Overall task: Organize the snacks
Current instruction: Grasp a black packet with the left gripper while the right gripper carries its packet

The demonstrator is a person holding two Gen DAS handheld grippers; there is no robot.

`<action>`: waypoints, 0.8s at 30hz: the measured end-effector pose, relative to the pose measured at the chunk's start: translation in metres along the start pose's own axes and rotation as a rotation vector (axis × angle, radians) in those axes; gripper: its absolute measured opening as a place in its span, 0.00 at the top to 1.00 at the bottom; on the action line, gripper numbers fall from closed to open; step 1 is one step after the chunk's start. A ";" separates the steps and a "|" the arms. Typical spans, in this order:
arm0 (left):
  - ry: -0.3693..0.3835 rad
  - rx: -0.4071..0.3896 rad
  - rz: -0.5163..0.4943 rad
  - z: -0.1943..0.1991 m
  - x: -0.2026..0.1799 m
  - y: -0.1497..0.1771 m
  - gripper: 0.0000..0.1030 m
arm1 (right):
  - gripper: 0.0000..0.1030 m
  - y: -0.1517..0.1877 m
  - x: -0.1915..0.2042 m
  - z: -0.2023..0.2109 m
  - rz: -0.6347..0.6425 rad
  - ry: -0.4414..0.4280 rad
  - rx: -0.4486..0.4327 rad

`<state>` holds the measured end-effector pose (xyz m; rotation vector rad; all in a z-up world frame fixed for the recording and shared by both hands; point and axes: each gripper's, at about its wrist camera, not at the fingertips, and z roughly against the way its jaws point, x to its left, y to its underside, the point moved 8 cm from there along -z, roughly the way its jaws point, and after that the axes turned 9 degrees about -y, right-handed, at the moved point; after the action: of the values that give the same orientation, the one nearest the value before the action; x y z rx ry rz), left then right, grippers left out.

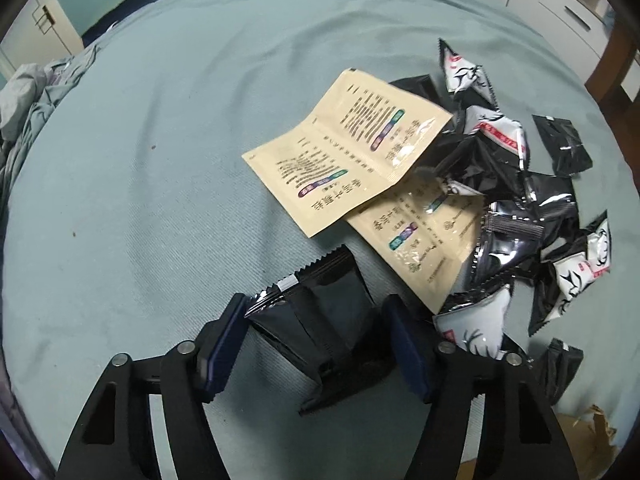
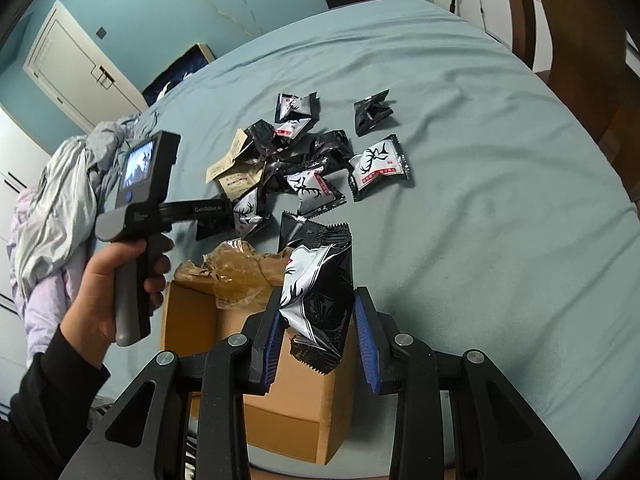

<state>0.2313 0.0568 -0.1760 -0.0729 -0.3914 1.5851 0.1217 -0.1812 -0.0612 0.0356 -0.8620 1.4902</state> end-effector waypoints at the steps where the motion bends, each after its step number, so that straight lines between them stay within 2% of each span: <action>1: 0.007 0.004 0.008 0.002 0.001 0.001 0.41 | 0.69 0.000 0.001 -0.001 0.005 0.004 0.001; 5: 0.028 0.027 0.056 0.015 0.011 0.013 0.43 | 0.69 0.003 0.005 -0.001 0.039 0.034 -0.018; 8: 0.022 -0.014 0.079 0.040 0.021 0.022 0.43 | 0.69 0.005 0.007 0.005 0.065 0.070 -0.054; 10: -0.007 -0.078 0.042 0.070 0.023 0.032 0.43 | 0.69 0.008 0.008 0.009 0.075 0.077 -0.061; 14: -0.083 -0.204 -0.096 0.117 0.015 0.059 0.43 | 0.69 0.011 0.018 0.019 0.117 0.051 -0.053; 18: -0.015 -0.285 -0.162 0.153 0.007 0.084 0.43 | 0.69 0.016 0.018 0.041 0.125 0.013 -0.061; 21: 0.080 -0.300 -0.234 0.175 -0.014 0.119 0.43 | 0.69 0.025 0.012 0.051 0.130 0.024 -0.069; 24: 0.132 -0.293 -0.294 0.185 -0.029 0.145 0.43 | 0.69 0.039 0.005 0.051 0.107 0.024 -0.042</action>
<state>0.0414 -0.0092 -0.0510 -0.3289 -0.5039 1.2184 0.0631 -0.1979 -0.0404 -0.0604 -0.8874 1.5687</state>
